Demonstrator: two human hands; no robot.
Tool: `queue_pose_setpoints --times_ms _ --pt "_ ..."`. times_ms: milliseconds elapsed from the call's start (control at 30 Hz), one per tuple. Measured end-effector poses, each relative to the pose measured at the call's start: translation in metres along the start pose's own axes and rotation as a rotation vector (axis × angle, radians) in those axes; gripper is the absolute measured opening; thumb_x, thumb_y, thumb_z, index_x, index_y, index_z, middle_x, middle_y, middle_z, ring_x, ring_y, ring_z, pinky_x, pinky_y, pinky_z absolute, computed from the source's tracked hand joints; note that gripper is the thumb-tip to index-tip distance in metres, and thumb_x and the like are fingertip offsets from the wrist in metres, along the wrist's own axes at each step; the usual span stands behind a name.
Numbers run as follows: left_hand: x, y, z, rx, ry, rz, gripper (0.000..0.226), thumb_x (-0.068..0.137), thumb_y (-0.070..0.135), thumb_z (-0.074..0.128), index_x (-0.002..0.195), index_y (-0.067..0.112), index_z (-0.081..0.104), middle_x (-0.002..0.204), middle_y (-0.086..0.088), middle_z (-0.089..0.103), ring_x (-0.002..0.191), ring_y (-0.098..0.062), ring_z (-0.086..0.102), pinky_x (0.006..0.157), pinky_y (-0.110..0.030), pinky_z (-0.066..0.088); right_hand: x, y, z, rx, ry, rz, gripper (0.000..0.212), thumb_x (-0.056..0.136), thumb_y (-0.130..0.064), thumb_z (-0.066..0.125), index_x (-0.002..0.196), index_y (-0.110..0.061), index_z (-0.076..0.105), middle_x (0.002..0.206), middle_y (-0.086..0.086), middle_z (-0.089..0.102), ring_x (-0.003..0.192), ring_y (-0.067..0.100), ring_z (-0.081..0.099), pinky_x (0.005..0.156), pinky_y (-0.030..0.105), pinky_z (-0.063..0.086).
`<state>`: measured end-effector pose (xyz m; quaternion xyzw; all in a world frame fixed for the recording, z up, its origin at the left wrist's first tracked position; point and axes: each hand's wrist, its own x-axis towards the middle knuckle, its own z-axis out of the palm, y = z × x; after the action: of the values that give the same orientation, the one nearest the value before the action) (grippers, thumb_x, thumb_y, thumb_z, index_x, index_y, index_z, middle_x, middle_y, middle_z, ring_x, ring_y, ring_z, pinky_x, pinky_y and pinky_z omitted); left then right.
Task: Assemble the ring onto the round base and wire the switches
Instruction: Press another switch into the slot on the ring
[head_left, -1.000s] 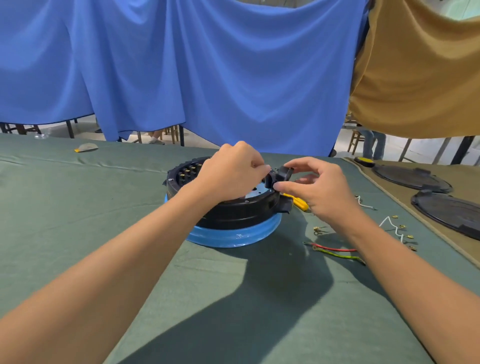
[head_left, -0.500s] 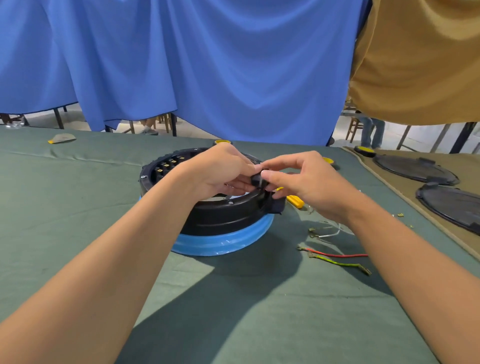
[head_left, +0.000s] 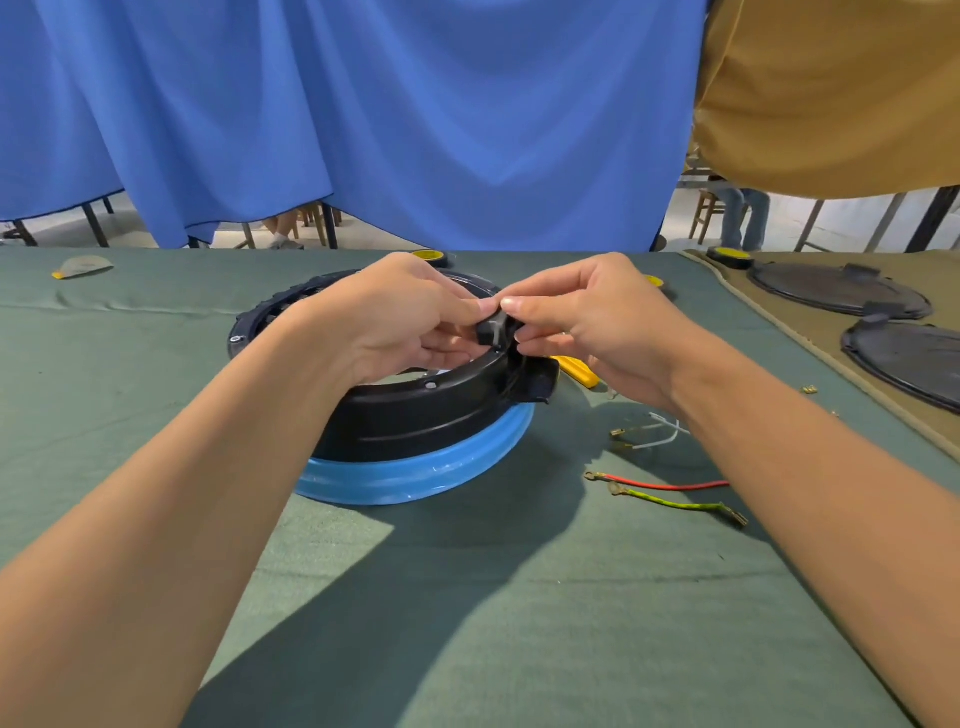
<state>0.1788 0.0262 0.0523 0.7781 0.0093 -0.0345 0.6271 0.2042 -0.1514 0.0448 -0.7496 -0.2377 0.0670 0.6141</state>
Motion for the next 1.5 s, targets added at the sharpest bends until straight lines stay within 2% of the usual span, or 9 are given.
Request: queue_pose_setpoints --times_ms 233,400,667,933,1067,1200,1300,1400,1500 --pt "-0.004 0.002 0.001 -0.006 -0.012 0.019 0.011 0.088 0.006 0.066 0.086 0.000 0.075 0.070 -0.008 0.068 0.061 -0.014 0.065 0.070 -0.026 0.060 -0.002 -0.004 0.001 -0.050 -0.009 -0.022 0.012 0.088 -0.003 0.066 0.096 -0.002 0.075 0.079 0.006 0.070 0.065 0.006 0.061 0.075 0.026 0.058" --pt "-0.006 0.003 0.001 -0.009 -0.017 0.013 0.014 0.088 0.004 0.065 0.082 0.001 0.077 0.080 -0.013 0.072 0.066 -0.017 0.067 0.072 -0.027 0.060 -0.003 -0.007 0.002 -0.043 0.017 -0.047 0.011 0.085 0.002 0.067 0.092 -0.001 0.075 0.094 0.017 0.074 0.086 0.019 0.068 0.084 0.032 0.058" --pt "-0.008 0.003 0.006 0.077 0.016 0.019 0.020 0.087 0.008 0.069 0.070 0.009 0.080 0.059 -0.002 0.066 0.051 -0.007 0.059 0.056 -0.019 0.052 -0.002 -0.009 0.002 -0.056 0.057 0.056 0.010 0.085 0.005 0.066 0.090 0.003 0.074 0.093 0.020 0.073 0.079 0.018 0.068 0.074 0.026 0.060" --pt "-0.009 0.004 0.006 0.036 0.016 -0.040 0.017 0.087 0.002 0.067 0.075 0.003 0.079 0.059 -0.003 0.066 0.051 -0.007 0.060 0.059 -0.019 0.055 -0.003 -0.009 0.005 0.066 0.054 0.120 0.012 0.084 0.007 0.066 0.094 0.001 0.069 0.083 0.011 0.068 0.075 0.017 0.068 0.070 0.024 0.059" --pt "-0.011 0.005 0.004 -0.060 0.008 -0.100 0.006 0.085 0.001 0.068 0.084 0.000 0.073 0.072 -0.009 0.072 0.065 -0.015 0.070 0.067 -0.025 0.060 -0.004 -0.010 0.006 0.111 0.076 0.155 0.017 0.082 0.009 0.067 0.097 0.000 0.066 0.088 0.011 0.067 0.078 0.020 0.068 0.065 0.024 0.059" --pt "-0.014 0.005 0.003 -0.056 0.096 -0.196 0.005 0.083 0.003 0.071 0.087 0.000 0.070 0.070 -0.010 0.071 0.059 -0.015 0.069 0.060 -0.024 0.059 -0.005 -0.008 0.008 0.098 0.081 0.207 0.017 0.082 0.007 0.068 0.095 -0.003 0.064 0.091 0.014 0.064 0.077 0.021 0.064 0.059 0.022 0.057" --pt "-0.012 0.004 0.001 -0.027 0.119 -0.209 0.016 0.082 0.000 0.072 0.097 -0.002 0.069 0.077 -0.012 0.070 0.061 -0.015 0.068 0.076 -0.029 0.056 -0.005 -0.006 0.008 0.097 0.081 0.216 0.017 0.082 0.006 0.069 0.095 -0.004 0.064 0.089 0.012 0.064 0.074 0.020 0.063 0.060 0.022 0.057" --pt "-0.010 0.003 0.001 -0.015 0.122 -0.196 0.013 0.081 0.000 0.073 0.094 -0.001 0.070 0.080 -0.013 0.070 0.066 -0.017 0.068 0.087 -0.032 0.054 -0.004 -0.006 0.008 0.091 0.087 0.216 0.017 0.082 0.006 0.069 0.095 -0.004 0.064 0.090 0.012 0.065 0.074 0.020 0.063 0.059 0.022 0.056" --pt "-0.008 0.003 0.001 -0.004 0.128 -0.189 0.011 0.081 0.000 0.074 0.091 0.001 0.070 0.076 -0.011 0.072 0.063 -0.016 0.070 0.072 -0.028 0.060 -0.006 -0.007 0.009 0.070 0.084 0.222 0.019 0.083 0.003 0.069 0.099 -0.004 0.064 0.091 0.013 0.065 0.075 0.021 0.061 0.055 0.022 0.055"
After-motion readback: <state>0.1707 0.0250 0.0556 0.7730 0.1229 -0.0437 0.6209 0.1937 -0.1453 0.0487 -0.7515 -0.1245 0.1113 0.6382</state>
